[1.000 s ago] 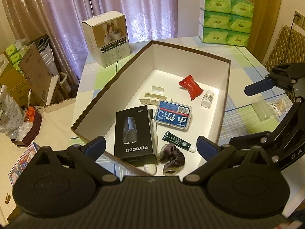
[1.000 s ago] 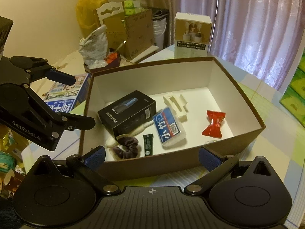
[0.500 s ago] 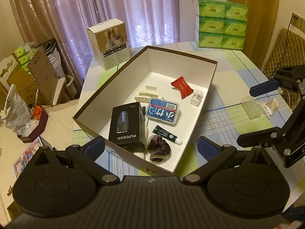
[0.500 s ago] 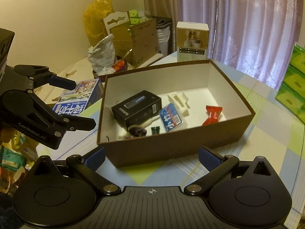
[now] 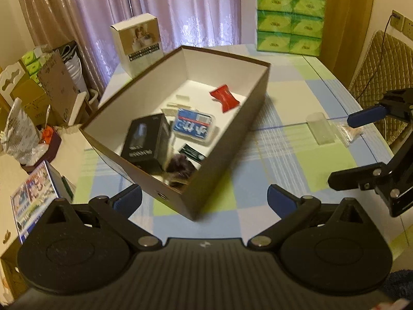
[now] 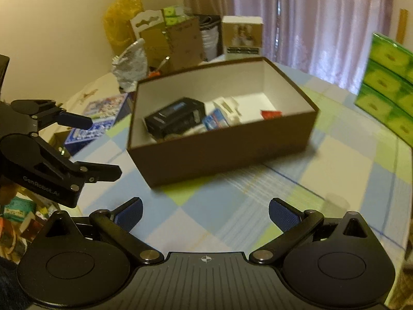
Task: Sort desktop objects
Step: 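Move both tools away from the box toward the cup and cotton swabs, then grasp the clear plastic cup with the left tool while the right tool grasps the cotton-swab bag, then lift the cup and cotton-swab bag and carry both over the box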
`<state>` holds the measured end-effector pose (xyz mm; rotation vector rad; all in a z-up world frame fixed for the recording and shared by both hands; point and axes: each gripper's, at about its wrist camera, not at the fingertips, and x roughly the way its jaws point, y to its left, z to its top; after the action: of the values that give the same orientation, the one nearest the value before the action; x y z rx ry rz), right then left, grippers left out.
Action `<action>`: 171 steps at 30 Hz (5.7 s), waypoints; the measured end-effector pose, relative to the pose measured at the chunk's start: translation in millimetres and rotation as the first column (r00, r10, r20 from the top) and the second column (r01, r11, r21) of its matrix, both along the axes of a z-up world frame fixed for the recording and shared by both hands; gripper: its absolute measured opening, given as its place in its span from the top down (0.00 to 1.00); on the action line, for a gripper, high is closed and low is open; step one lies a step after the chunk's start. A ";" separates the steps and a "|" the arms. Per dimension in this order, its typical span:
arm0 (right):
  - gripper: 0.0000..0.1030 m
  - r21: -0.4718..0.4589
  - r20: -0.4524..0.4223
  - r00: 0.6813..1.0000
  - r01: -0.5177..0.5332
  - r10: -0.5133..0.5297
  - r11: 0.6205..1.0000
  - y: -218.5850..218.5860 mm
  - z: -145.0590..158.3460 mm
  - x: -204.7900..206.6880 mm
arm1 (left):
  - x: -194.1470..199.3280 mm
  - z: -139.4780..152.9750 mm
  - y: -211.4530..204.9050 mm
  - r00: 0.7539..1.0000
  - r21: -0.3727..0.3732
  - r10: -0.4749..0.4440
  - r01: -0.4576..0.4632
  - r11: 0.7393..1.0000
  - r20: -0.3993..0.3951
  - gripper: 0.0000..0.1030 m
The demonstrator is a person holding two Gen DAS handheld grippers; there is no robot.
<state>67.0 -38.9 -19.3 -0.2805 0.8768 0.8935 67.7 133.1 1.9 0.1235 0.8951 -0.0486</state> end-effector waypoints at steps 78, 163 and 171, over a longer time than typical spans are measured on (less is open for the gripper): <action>0.02 -0.045 -0.006 0.861 0.508 -0.509 0.860 -182.8 -119.6 130.6 | 178.5 -120.1 -212.2 0.951 -0.007 -0.281 0.282 0.959 -0.133 0.03; 0.76 -0.158 -0.068 0.956 0.272 -0.286 0.949 -117.5 -135.1 107.6 | 145.0 -153.7 -145.0 0.955 -0.098 -0.171 0.151 0.984 -0.242 0.54; 0.77 -0.150 -0.142 0.950 0.256 -0.277 0.955 -105.8 -122.8 85.0 | 120.3 -138.9 -130.8 0.960 -0.127 -0.169 0.144 0.981 -0.224 0.54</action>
<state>152.1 -144.7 -142.1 -0.1967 1.0978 0.6138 188.1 2.4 -136.9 0.0868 1.1149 -0.2646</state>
